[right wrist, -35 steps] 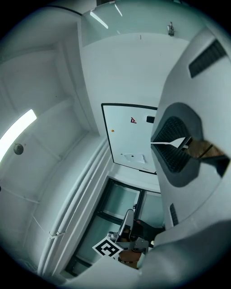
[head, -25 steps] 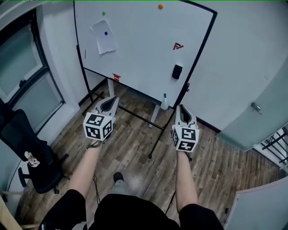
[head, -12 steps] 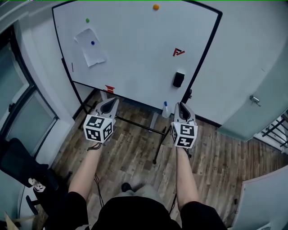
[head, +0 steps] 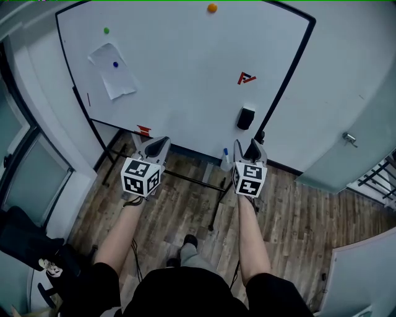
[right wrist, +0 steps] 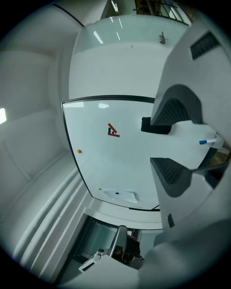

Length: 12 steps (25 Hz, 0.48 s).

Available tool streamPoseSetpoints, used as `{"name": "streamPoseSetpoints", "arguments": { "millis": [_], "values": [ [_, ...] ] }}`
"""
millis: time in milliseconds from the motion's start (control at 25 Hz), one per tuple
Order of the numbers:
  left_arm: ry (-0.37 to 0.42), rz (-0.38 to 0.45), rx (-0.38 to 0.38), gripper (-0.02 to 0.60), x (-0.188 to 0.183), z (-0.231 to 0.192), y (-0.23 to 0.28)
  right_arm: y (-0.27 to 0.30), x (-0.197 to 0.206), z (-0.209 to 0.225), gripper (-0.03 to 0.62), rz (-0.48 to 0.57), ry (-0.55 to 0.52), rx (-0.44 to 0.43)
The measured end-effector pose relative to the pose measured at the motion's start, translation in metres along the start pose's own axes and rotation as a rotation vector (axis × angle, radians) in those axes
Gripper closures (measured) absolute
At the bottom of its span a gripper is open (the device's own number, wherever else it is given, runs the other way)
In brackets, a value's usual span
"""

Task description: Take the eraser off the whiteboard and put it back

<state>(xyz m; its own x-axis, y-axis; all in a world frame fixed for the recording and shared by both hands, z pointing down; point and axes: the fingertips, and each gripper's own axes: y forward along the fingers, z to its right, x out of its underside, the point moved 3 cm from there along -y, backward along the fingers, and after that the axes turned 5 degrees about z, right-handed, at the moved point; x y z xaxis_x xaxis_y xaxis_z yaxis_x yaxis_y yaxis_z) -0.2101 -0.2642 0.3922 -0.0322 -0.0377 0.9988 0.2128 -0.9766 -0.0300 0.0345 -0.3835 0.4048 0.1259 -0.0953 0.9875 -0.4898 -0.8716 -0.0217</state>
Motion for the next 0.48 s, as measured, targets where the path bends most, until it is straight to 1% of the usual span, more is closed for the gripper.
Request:
{"name": "streamPoseSetpoints", "arguments": {
  "millis": [120,280,360,480],
  "values": [
    [0.011,-0.003,0.022,0.564,0.001,-0.008,0.024,0.027,0.002,0.01,0.355,-0.007,0.007,0.043],
    [0.026,-0.007,0.045,0.563,0.001,-0.021,0.054,0.064,0.011,0.019,0.334,-0.033,0.018,0.086],
    [0.034,-0.011,0.055,0.565,0.002,-0.028,0.068,0.079,0.017,0.026,0.326,-0.042,0.02,0.122],
    [0.032,-0.014,0.057,0.563,0.003,-0.038,0.083,0.099,0.026,0.036,0.321,-0.065,0.051,0.172]
  ]
}}
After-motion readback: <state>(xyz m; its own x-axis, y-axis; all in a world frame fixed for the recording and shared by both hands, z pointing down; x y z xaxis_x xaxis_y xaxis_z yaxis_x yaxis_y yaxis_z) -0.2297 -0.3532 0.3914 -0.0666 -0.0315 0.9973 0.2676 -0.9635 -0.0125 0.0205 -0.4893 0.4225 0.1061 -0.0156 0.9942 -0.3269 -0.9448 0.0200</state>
